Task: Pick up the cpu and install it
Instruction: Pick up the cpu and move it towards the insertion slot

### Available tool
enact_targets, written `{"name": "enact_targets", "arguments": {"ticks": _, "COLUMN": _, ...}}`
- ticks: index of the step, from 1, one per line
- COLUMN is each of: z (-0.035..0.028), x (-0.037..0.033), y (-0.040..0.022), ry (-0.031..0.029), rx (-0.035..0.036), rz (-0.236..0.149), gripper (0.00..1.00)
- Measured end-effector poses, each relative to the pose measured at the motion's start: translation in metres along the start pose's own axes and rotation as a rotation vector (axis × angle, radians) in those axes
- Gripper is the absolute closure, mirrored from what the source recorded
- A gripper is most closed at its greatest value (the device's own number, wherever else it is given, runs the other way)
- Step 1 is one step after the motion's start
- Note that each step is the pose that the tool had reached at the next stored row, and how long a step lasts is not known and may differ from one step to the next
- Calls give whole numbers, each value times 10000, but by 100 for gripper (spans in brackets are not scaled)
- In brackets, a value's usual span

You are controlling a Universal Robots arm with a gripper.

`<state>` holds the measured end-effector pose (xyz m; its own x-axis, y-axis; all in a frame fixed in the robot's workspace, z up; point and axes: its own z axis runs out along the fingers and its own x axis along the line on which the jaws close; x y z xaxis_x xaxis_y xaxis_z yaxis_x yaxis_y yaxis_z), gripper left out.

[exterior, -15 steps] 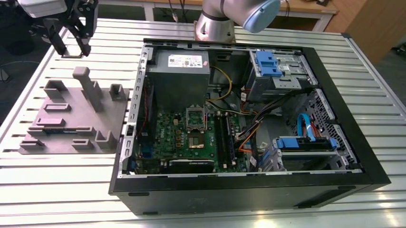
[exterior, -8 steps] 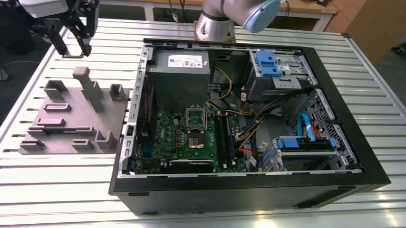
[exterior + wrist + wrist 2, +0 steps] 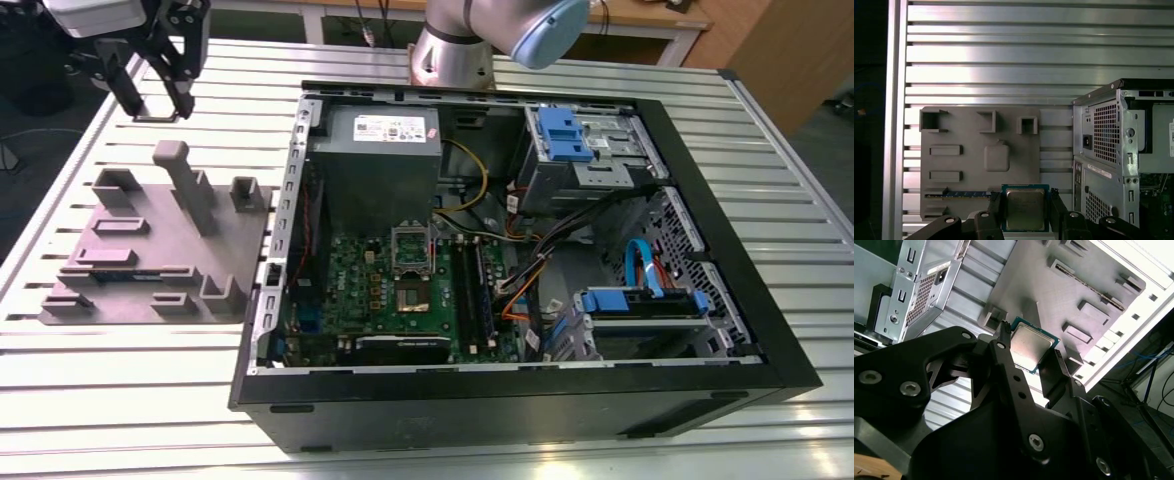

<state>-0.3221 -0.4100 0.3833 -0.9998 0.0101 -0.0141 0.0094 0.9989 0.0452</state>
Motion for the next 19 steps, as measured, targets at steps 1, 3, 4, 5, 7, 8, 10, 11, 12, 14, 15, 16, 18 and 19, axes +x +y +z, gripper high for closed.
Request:
{"name": "enact_targets", "arguments": {"ticks": 1, "z": 0, "x": -2, "y": 0, "ry": 0, "rx": 0, "rz": 0, "gripper": 53}}
{"name": "enact_targets", "arguments": {"ticks": 3, "z": -1, "x": -5, "y": 0, "ry": 1, "rx": 1, "rz": 0, "gripper": 53}}
{"name": "enact_targets", "arguments": {"ticks": 4, "z": 0, "x": -6, "y": 0, "ry": 1, "rx": 0, "rz": 0, "gripper": 53}}
{"name": "enact_targets", "arguments": {"ticks": 5, "z": 0, "x": -8, "y": 0, "ry": 0, "rx": 0, "rz": 0, "gripper": 53}}
{"name": "enact_targets", "arguments": {"ticks": 7, "z": 0, "x": -17, "y": 0, "ry": 0, "rx": 0, "rz": 0, "gripper": 53}}
{"name": "enact_targets", "arguments": {"ticks": 8, "z": 0, "x": -24, "y": 0, "ry": 1, "rx": 1, "rz": 0, "gripper": 53}}
{"name": "enact_targets", "arguments": {"ticks": 10, "z": 0, "x": -26, "y": 0, "ry": 1, "rx": 0, "rz": 0, "gripper": 53}}
{"name": "enact_targets", "arguments": {"ticks": 11, "z": 0, "x": -28, "y": 0, "ry": 1, "rx": 1, "rz": 0, "gripper": 53}}
{"name": "enact_targets", "arguments": {"ticks": 12, "z": 0, "x": -29, "y": 0, "ry": 0, "rx": 0, "rz": 0, "gripper": 53}}
{"name": "enact_targets", "arguments": {"ticks": 14, "z": 1, "x": -56, "y": 1, "ry": 0, "rx": 0, "rz": 0, "gripper": 53}}
{"name": "enact_targets", "arguments": {"ticks": 15, "z": 1, "x": -57, "y": 1, "ry": 0, "rx": 0, "rz": 0, "gripper": 53}}
{"name": "enact_targets", "arguments": {"ticks": 16, "z": 1, "x": -59, "y": 1, "ry": 1, "rx": 0, "rz": 0, "gripper": 53}}
{"name": "enact_targets", "arguments": {"ticks": 18, "z": 0, "x": -64, "y": 1, "ry": 1, "rx": 0, "rz": 0, "gripper": 53}}
{"name": "enact_targets", "arguments": {"ticks": 19, "z": 1, "x": -66, "y": 1, "ry": 0, "rx": 0, "rz": 0, "gripper": 53}}
